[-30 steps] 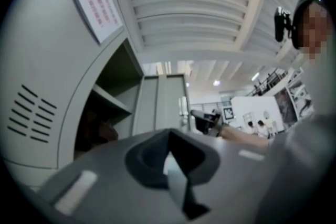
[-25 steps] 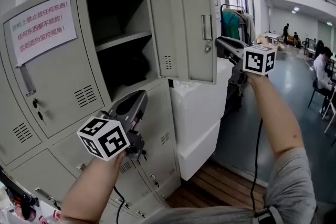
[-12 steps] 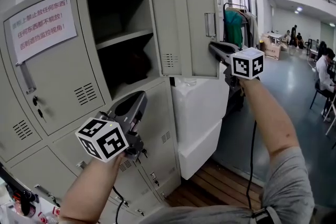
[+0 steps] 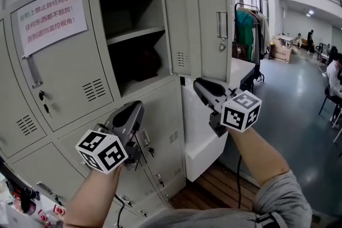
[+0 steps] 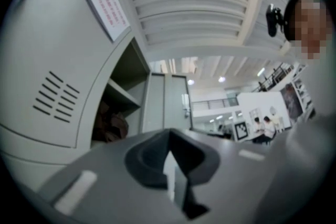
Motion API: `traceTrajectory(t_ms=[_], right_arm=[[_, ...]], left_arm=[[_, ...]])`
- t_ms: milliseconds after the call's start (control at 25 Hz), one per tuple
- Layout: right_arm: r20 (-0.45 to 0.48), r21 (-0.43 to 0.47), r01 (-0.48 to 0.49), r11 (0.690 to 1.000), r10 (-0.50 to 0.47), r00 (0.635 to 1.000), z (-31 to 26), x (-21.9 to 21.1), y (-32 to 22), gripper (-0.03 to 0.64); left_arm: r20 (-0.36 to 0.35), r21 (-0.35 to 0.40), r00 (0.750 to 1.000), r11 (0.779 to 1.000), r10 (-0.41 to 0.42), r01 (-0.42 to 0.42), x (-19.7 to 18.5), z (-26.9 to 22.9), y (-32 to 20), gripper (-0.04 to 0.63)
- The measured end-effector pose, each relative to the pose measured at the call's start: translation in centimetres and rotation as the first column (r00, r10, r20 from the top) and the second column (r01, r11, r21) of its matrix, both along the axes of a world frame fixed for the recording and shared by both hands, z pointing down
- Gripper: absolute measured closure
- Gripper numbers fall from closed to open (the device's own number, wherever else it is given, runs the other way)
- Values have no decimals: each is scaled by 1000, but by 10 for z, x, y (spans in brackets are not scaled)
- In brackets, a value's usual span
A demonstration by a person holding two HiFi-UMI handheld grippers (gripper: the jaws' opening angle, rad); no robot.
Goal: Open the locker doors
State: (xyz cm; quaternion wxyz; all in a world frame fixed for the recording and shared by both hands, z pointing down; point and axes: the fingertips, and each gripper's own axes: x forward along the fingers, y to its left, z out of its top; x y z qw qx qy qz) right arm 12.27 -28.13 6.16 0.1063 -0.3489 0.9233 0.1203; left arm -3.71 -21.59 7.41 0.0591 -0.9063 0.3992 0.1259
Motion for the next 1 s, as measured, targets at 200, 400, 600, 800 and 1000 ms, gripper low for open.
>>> traceTrajectory(t_ms=[200, 400, 600, 800, 1000], right_arm=[[44, -104, 104, 989, -100, 994, 61, -54, 15, 583], [32, -133, 142, 981, -139, 990, 77, -75, 17, 583], [-27, -184, 196, 963, -204, 978, 109, -108, 19, 583], [-119, -275, 264, 924, -306, 945, 173, -171, 8, 581], [-189, -376, 228, 898, -316, 930, 250, -215, -10, 523]], left_arm=[[28, 9, 999, 1000, -18, 18, -15, 34, 15, 594], [15, -19, 999, 999, -35, 36, -27, 49, 22, 592], [19, -41, 993, 992, -119, 120, -52, 70, 33, 591], [-10, -110, 979, 974, -202, 200, -92, 114, 39, 591], [-18, -227, 960, 936, -280, 268, -124, 181, 59, 591]])
